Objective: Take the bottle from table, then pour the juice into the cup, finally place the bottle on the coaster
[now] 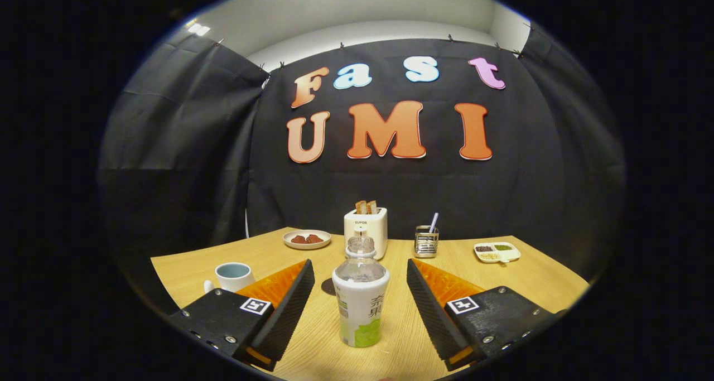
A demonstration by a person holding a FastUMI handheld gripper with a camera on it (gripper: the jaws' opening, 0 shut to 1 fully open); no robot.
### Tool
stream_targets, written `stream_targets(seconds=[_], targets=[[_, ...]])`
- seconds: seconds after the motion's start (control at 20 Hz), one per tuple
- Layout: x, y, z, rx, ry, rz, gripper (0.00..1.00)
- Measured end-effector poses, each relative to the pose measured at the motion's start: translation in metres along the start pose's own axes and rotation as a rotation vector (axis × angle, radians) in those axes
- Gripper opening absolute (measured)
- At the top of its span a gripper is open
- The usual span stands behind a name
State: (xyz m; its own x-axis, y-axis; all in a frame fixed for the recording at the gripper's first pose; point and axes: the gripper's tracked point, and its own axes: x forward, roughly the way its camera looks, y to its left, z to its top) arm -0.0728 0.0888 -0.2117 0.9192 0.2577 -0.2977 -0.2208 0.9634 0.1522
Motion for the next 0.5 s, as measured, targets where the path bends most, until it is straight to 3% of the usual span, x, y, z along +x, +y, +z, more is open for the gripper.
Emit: stream_targets(seconds=[0.5], targets=[[0.033, 0.002, -0.069, 0.081, 0.151, -0.028, 0.97]])
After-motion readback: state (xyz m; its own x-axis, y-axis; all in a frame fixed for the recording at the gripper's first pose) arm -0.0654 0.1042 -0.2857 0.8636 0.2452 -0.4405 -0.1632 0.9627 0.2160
